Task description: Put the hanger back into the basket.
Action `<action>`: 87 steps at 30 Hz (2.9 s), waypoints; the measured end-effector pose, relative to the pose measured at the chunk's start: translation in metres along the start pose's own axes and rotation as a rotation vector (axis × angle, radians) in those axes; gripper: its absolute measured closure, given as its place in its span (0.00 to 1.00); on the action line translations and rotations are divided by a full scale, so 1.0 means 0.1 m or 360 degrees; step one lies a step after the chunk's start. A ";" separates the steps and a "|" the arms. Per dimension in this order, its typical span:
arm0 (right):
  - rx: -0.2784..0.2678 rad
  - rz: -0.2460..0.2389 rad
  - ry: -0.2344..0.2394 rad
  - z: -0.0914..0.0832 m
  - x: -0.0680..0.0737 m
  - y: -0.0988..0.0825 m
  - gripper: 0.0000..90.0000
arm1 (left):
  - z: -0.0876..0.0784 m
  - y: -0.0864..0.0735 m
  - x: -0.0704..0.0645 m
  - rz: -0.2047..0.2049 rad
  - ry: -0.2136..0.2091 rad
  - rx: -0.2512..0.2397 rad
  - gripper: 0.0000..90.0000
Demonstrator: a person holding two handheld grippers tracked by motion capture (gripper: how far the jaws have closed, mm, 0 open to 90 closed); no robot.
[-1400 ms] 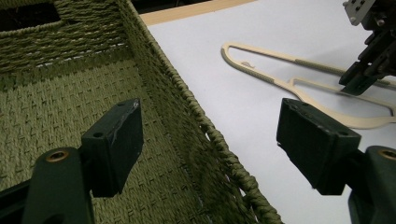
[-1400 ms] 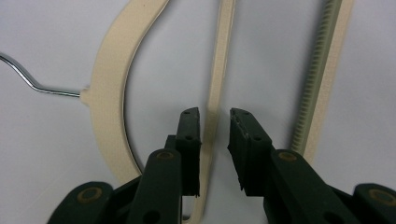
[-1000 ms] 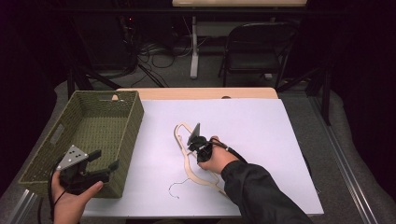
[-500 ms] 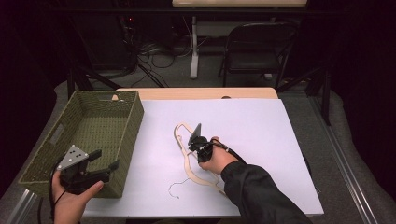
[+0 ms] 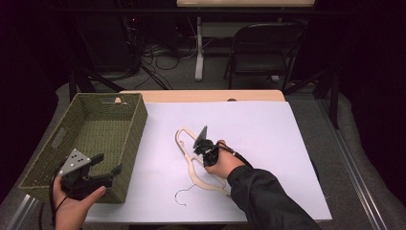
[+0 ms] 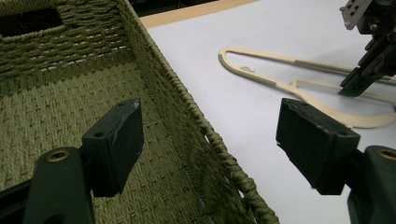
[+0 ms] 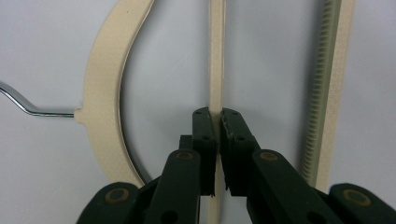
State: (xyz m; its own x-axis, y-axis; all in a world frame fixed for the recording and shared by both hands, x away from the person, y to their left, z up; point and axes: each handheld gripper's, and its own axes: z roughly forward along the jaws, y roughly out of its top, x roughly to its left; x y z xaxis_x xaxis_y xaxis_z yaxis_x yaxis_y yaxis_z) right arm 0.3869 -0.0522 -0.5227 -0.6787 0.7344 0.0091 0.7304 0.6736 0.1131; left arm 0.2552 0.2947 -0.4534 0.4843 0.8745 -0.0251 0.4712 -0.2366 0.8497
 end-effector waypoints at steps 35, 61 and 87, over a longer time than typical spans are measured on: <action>-0.0054 -0.0206 0.0156 -0.55 -0.12 -0.32 0.95 | 0.31 0.05 -0.69 0.0420 -0.0181 0.0058 0.29; -0.0067 -0.0356 0.0144 -0.80 0.07 -0.40 0.95 | 0.88 0.08 -1.27 0.0874 -0.0300 0.0096 0.32; -0.0101 -0.0398 0.0180 -0.74 0.17 -0.37 0.95 | 1.09 0.09 -1.41 0.1157 -0.0244 0.0116 0.32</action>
State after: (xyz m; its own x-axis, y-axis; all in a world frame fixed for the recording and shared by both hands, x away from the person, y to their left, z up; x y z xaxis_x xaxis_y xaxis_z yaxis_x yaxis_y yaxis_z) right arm 0.3427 -0.0709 -0.4528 -0.8442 0.5295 0.0834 0.5352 0.8237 0.1875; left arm 0.2715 0.1228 -0.5002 0.7872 0.4192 0.4523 0.0380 -0.7650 0.6429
